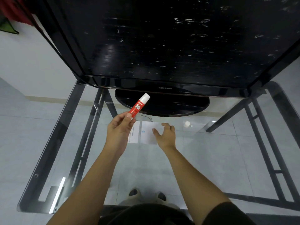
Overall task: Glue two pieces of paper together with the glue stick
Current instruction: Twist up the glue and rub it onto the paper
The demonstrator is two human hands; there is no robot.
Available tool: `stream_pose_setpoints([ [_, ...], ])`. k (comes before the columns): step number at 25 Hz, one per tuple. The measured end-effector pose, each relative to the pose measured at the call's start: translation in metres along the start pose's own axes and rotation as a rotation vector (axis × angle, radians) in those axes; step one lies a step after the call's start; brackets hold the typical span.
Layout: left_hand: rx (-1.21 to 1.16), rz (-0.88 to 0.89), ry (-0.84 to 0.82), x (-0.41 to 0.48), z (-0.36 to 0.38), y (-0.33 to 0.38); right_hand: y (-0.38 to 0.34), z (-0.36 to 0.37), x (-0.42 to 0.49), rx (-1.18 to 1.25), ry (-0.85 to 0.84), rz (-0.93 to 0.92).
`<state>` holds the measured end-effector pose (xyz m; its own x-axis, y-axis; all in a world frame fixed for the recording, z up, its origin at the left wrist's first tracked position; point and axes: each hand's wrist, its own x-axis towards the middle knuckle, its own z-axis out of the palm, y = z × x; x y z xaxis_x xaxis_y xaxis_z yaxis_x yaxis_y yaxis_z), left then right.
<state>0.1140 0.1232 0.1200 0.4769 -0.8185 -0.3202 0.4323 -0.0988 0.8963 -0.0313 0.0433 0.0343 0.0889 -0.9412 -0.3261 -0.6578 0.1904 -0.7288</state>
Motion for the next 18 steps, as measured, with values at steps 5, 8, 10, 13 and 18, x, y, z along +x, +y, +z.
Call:
stream_pose_setpoints([
  [5, 0.032, 0.024, 0.041, 0.006, -0.017, 0.001, 0.006, 0.034, 0.005, -0.154, -0.031, 0.029],
  [8, 0.044, 0.003, 0.066, 0.007, -0.019, -0.001, 0.004, 0.042, 0.009, -0.132, -0.017, 0.053],
  [10, 0.036, -0.014, 0.062, 0.008, -0.017, -0.004, 0.003, 0.043, 0.011, -0.06, -0.018, 0.08],
  [13, 0.035, -0.03, 0.07, 0.009, -0.014, -0.01, 0.006, 0.041, 0.012, 0.008, -0.029, 0.095],
  [18, 0.057, -0.063, 0.065, 0.007, -0.014, -0.025, 0.024, 0.031, 0.005, -0.211, -0.019, -0.006],
])
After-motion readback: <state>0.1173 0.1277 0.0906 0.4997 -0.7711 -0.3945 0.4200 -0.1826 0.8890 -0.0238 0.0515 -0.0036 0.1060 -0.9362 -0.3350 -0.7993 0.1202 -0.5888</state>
